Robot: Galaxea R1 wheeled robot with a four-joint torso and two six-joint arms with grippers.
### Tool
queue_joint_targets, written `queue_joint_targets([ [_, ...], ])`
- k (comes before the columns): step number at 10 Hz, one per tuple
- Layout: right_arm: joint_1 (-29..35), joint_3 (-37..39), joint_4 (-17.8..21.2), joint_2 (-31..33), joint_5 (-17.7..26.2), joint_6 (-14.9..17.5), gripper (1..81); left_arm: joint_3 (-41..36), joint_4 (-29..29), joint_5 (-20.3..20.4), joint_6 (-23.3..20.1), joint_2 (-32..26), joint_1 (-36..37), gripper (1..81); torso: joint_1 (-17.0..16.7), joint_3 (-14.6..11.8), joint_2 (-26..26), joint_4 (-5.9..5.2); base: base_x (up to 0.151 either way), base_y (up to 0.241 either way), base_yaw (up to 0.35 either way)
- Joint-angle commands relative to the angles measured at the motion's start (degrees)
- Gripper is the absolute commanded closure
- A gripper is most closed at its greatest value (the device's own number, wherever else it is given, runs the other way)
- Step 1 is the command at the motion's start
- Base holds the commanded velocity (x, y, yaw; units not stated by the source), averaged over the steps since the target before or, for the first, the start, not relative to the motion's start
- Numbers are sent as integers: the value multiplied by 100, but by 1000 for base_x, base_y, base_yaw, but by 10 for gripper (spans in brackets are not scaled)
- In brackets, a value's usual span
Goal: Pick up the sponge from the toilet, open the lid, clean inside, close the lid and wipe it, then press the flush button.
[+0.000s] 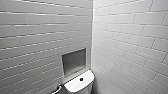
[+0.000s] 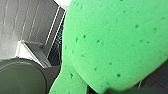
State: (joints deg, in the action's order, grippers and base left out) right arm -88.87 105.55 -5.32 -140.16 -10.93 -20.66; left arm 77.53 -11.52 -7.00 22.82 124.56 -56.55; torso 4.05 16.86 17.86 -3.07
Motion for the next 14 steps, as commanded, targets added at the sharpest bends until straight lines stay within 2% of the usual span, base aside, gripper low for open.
queue_joint_targets([
  [1,286,-176,-13,205,241,-8,811,-520,686,-671,47,-317,1369,811,0,0,0,0,0,0,0],
  [4,286,-272,-48,222,241,-8,811,-502,1108,-1348,65,17,2335,811,0,2,-2,0,0,0,0],
  [5,286,-308,-49,222,241,-8,811,-502,1170,-1445,144,78,2547,811,0,182,-5,0,0,0,0],
  [9,294,-343,-57,231,189,-8,811,-266,1170,-1690,547,454,3347,811,5,514,-9,0,0,0,0],
  [14,383,-369,-22,213,92,-17,811,579,1170,-1884,1093,1379,4147,811,11,1024,-19,0,0,0,0],
])
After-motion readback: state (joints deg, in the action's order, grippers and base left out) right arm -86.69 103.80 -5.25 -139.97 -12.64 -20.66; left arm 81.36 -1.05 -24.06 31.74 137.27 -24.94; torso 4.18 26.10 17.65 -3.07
